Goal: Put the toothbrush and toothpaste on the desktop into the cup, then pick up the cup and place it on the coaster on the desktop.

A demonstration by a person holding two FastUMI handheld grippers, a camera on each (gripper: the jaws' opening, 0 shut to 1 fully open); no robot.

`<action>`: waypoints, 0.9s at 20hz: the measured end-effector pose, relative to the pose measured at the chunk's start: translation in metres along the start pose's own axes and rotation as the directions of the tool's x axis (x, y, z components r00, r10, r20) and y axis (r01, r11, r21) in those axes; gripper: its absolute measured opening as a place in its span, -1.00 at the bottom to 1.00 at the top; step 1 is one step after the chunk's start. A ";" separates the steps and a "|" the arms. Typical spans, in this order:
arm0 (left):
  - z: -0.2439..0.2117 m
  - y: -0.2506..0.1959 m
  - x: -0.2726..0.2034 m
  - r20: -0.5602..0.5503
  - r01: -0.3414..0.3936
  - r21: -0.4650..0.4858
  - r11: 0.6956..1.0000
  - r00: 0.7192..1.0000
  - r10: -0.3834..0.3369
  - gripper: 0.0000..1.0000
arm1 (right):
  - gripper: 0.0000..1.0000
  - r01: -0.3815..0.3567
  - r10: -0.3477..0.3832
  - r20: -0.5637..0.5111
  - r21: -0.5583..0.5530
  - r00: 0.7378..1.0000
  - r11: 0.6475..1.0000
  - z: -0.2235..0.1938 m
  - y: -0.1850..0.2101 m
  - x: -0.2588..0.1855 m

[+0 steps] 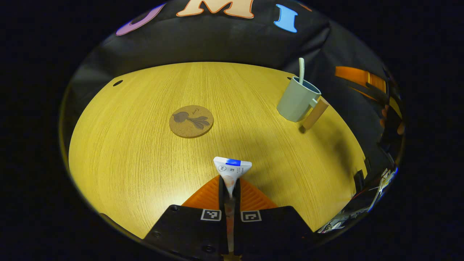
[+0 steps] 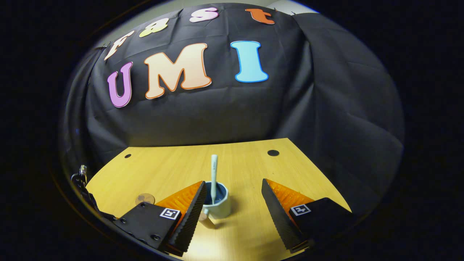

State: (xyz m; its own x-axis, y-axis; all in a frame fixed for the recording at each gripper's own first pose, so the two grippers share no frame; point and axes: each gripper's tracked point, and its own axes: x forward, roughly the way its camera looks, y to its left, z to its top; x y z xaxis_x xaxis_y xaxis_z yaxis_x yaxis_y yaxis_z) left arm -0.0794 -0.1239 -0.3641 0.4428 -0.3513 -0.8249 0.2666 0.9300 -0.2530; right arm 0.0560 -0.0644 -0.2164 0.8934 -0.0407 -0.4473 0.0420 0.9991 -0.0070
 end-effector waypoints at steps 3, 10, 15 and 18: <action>0.004 -0.002 -0.003 0.005 0.019 -0.022 1.000 1.000 -0.019 -0.91 | 0.89 0.027 -0.026 -0.024 0.033 0.999 0.999 -0.013 -0.018 -0.019; 0.035 -0.025 -0.012 0.087 0.074 -0.022 0.997 0.994 -0.072 -0.94 | 0.89 0.052 -0.049 -0.050 0.060 0.998 0.997 -0.030 -0.037 -0.047; 0.071 -0.044 -0.024 0.188 0.115 -0.003 0.993 0.976 -0.113 -0.94 | 0.89 0.032 -0.027 -0.068 0.069 0.997 0.997 -0.036 -0.034 -0.053; 0.091 -0.055 -0.029 0.238 0.135 0.005 0.991 0.962 -0.132 -0.95 | 0.89 0.019 -0.015 -0.072 0.062 0.997 0.998 -0.039 -0.033 -0.057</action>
State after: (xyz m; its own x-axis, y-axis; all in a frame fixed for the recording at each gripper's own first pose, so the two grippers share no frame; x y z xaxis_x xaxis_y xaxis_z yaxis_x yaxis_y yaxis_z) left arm -0.0285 -0.1744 -0.2802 0.5944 -0.4866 -0.6402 0.3284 0.8736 -0.3591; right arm -0.0138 -0.0946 -0.2251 0.8580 -0.0545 -0.5107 0.0870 0.9954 0.0400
